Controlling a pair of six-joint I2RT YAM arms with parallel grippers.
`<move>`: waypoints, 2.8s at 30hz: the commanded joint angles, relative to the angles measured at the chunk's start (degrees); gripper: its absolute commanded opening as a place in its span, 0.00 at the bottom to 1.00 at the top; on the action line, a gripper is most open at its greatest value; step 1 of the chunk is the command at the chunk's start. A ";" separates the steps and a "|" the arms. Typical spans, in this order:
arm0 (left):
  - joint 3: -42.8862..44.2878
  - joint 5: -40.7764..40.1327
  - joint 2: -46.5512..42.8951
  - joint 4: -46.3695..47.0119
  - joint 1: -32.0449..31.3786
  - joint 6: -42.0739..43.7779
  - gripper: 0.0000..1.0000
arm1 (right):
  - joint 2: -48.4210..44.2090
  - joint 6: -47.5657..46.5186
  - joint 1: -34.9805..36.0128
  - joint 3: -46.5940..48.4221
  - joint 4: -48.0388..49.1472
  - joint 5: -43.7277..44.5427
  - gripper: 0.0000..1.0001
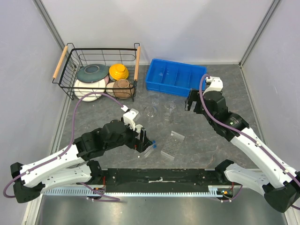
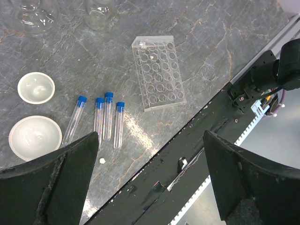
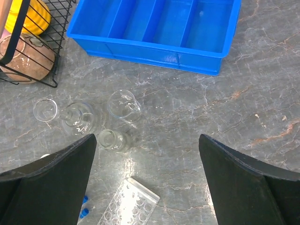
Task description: Organize the chemistry lab equipment
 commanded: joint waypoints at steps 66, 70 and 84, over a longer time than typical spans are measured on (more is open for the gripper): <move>-4.34 -8.31 29.47 8.03 -8.25 2.53 0.70 | -0.42 -4.40 0.21 -9.86 5.39 -16.06 0.98; -4.78 -7.87 30.61 8.99 -7.45 2.89 0.70 | -0.50 -4.49 0.21 -9.95 5.30 -16.15 0.98; -6.10 -6.02 33.61 12.42 -6.84 2.71 0.66 | -0.86 -4.66 0.21 -10.12 5.21 -16.41 0.98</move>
